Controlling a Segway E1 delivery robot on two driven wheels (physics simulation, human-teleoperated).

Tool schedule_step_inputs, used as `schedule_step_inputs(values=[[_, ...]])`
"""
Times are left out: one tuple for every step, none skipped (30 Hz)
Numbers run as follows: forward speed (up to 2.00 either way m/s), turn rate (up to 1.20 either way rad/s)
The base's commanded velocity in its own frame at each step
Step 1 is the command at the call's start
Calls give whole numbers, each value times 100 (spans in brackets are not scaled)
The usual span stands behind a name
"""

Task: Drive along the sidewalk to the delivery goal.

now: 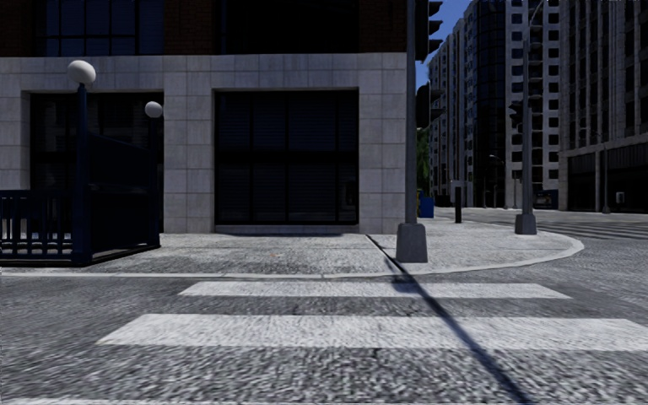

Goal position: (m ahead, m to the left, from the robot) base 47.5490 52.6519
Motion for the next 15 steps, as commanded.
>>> schedule_step_inputs(values=[[200,0],[200,0],[200,0],[200,0],[200,0],[200,0],[200,0],[200,0],[200,0],[200,0],[200,0],[200,0],[200,0],[200,0],[200,0]])
